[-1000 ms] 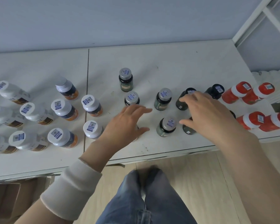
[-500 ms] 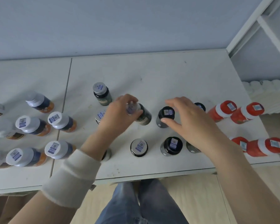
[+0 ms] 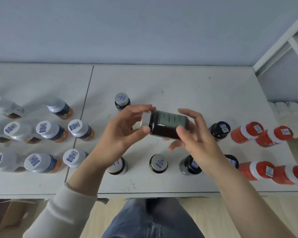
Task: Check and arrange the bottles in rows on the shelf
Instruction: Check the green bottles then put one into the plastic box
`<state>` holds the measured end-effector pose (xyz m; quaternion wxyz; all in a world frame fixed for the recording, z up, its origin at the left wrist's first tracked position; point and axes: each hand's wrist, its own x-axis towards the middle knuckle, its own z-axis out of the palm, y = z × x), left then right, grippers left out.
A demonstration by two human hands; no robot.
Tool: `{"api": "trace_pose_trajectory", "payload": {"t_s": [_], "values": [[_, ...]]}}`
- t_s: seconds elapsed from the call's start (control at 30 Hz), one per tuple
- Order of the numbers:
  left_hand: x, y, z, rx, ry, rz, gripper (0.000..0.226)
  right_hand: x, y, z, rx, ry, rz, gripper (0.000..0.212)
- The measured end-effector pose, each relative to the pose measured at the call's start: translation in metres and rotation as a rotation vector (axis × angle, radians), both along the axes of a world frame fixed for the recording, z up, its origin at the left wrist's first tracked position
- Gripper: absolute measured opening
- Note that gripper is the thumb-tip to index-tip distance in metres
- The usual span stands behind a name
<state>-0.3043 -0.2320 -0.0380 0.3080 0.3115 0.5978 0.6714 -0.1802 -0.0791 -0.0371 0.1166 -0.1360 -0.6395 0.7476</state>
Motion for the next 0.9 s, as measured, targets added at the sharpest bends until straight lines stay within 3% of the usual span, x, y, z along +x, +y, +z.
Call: {"api": "trace_pose_trajectory", "payload": {"t_s": [0.07, 0.17, 0.23, 0.33, 0.53, 0.73, 0.83, 0.9], "values": [[-0.001, -0.004, -0.003, 0.012, -0.01, -0.03, 0.041, 0.001, -0.003, 0.002, 0.03, -0.004, 0.01, 0.034], [-0.002, -0.003, -0.006, -0.009, -0.102, 0.003, 0.04, 0.003, -0.006, -0.001, 0.066, 0.071, 0.011, 0.043], [-0.003, -0.002, -0.007, 0.019, -0.091, 0.009, 0.037, 0.004, -0.005, -0.002, 0.007, 0.037, -0.03, 0.049], [-0.002, 0.0, -0.009, 0.074, -0.08, -0.037, 0.042, 0.005, -0.004, -0.003, -0.054, -0.012, -0.077, 0.04], [0.003, 0.01, -0.019, 0.031, -0.313, 0.02, 0.039, 0.005, -0.006, 0.0, 0.114, 0.034, -0.162, 0.048], [-0.002, 0.025, -0.025, 0.075, -0.685, 0.03, 0.042, -0.011, -0.016, 0.012, 0.703, -0.102, -0.337, 0.054], [-0.015, 0.024, -0.025, 0.05, -0.627, 0.0, 0.033, -0.008, -0.009, 0.015, 0.863, -0.203, -0.231, 0.053], [-0.023, 0.023, -0.024, -0.042, -0.423, -0.024, 0.035, -0.004, 0.003, 0.016, 1.061, -0.319, -0.102, 0.058]]}}
